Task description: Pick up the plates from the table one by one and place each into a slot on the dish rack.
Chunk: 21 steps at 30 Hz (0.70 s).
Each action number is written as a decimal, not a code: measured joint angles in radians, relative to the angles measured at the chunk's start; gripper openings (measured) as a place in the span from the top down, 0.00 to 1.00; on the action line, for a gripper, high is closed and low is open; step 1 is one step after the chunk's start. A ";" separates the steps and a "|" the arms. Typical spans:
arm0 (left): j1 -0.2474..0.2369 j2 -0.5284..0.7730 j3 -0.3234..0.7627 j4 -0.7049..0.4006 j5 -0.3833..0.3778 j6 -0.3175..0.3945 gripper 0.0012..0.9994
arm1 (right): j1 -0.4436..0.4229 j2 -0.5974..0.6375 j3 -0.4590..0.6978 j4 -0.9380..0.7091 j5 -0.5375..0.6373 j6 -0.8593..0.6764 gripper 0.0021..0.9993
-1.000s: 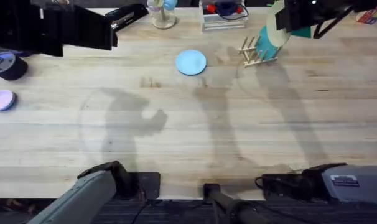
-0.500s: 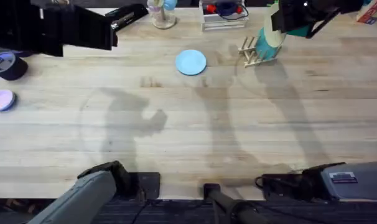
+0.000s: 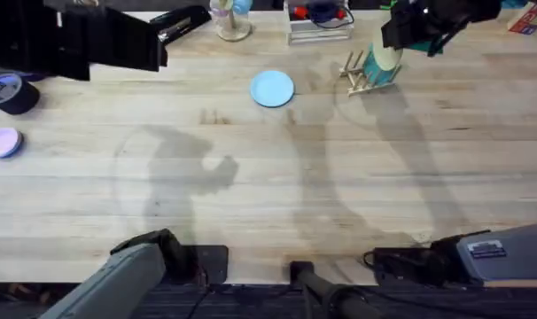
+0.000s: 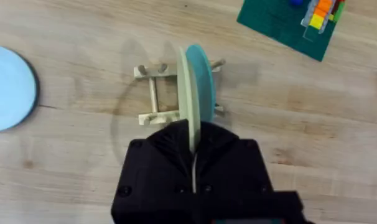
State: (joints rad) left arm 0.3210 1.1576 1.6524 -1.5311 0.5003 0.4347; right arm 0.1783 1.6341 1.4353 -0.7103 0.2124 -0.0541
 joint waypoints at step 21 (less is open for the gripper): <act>0.000 0.000 0.000 0.000 0.000 0.000 0.00 | 0.000 0.029 0.000 0.033 -0.011 0.010 0.97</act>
State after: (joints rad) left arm 0.3210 1.1576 1.6524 -1.5311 0.5003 0.4347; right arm 0.1783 1.6635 1.4353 -0.6773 0.2012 -0.0437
